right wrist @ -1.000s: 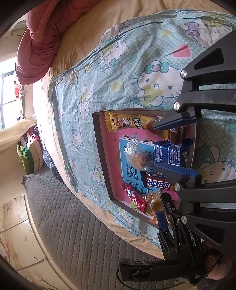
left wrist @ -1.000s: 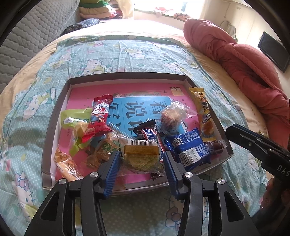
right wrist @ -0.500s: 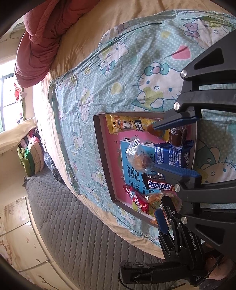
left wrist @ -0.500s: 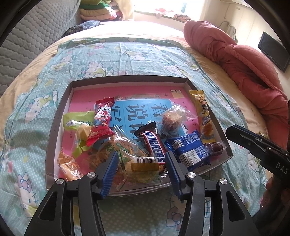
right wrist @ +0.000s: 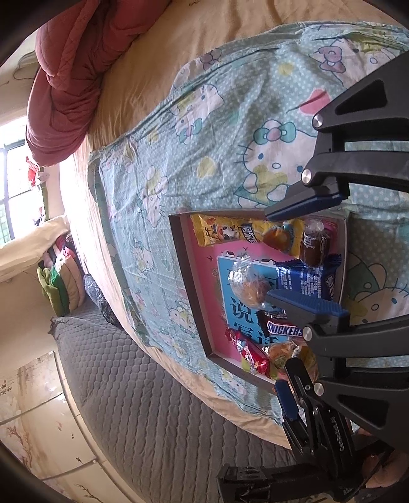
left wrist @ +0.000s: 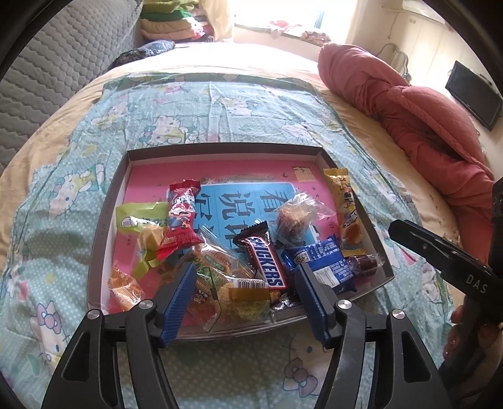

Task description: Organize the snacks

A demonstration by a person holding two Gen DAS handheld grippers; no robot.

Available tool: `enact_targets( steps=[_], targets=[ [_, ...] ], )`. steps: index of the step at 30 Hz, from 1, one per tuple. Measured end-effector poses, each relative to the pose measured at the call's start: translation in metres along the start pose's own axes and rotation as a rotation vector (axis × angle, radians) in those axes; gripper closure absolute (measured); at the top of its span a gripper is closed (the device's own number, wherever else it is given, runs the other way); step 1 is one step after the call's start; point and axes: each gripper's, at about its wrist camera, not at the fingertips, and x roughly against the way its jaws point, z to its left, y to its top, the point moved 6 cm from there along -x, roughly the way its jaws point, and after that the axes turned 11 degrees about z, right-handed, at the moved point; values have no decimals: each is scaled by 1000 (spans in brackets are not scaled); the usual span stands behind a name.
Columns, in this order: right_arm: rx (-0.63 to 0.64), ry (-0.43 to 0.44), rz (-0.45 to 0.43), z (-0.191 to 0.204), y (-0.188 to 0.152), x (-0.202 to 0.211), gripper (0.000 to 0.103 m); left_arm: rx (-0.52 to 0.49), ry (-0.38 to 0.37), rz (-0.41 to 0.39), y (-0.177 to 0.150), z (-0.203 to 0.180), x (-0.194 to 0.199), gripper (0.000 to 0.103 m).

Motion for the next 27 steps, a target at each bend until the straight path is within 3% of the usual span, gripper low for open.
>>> enact_targets(
  steps=[10,16,21,24,27],
  targets=[
    [47,-6,-59,10,0,12,42,-2,2,-12,-8,3,19,30],
    [132,-65,-160,37,-12,34,21,14,12,-25,-19,14,37,23],
    [147,-93,-173,61,-29,45,4,25,56,-32,-33,24,49,22],
    [164,-144,-183,72,-36,52,2,36,92,-32,-40,29,56,22],
    [167,-163,-178,81,-47,59,2,42,83,-31,-54,31,64,22]
  ],
)
